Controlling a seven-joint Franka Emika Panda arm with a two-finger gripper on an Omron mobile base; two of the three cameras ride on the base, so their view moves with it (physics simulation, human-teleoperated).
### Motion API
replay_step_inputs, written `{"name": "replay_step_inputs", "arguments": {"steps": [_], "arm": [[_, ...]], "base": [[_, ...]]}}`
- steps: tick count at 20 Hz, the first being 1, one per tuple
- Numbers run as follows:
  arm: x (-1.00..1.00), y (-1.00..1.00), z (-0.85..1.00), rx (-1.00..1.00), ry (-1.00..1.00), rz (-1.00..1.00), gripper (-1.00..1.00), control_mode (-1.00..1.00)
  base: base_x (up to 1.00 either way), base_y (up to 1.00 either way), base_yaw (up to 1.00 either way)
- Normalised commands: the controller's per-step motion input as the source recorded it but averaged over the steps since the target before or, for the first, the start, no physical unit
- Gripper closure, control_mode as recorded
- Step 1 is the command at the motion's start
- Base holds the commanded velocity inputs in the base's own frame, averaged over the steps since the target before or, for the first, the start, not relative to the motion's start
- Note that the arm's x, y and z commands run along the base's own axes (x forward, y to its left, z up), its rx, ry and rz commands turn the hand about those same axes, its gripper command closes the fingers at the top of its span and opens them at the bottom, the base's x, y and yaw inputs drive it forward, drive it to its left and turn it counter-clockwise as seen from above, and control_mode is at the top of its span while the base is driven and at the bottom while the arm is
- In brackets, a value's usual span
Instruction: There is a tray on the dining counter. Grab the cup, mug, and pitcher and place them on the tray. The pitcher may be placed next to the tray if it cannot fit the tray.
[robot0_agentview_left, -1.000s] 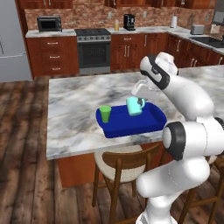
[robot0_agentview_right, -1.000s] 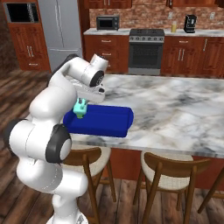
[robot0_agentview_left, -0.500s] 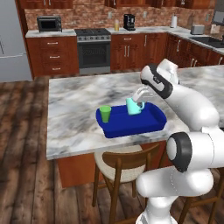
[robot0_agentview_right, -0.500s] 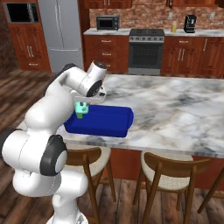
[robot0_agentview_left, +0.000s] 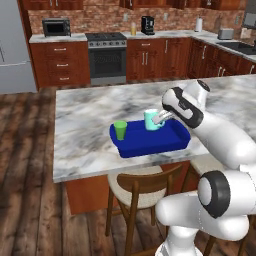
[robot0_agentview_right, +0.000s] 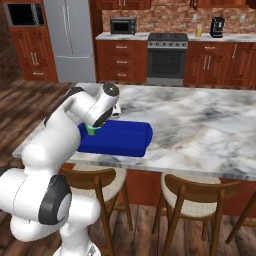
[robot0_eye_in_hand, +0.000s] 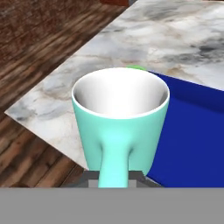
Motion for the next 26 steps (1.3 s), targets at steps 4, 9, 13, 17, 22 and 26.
{"name": "replay_step_inputs", "arguments": {"steps": [4, 9, 13, 17, 22, 26], "arm": [[0.00, 0.00, -0.18, 0.00, -0.11, 0.00, 1.00, -1.00], [0.20, 0.00, -0.09, 0.00, -0.03, 0.00, 1.00, -1.00], [0.31, 0.00, -0.03, 0.00, 0.00, 0.01, 1.00, -1.00], [0.41, 0.00, -0.11, 0.00, 0.00, 0.01, 1.00, -1.00], [0.38, 0.00, -0.16, 0.00, 0.00, 0.02, 1.00, -1.00], [0.41, 0.00, -0.25, 0.00, 0.00, 0.01, 1.00, -1.00]], "base": [[0.00, 0.00, 0.00], [0.00, 0.00, 0.00], [0.00, 0.00, 0.00], [0.00, 0.00, 0.00], [0.00, 0.00, 0.00], [0.00, 0.00, 0.00]]}}
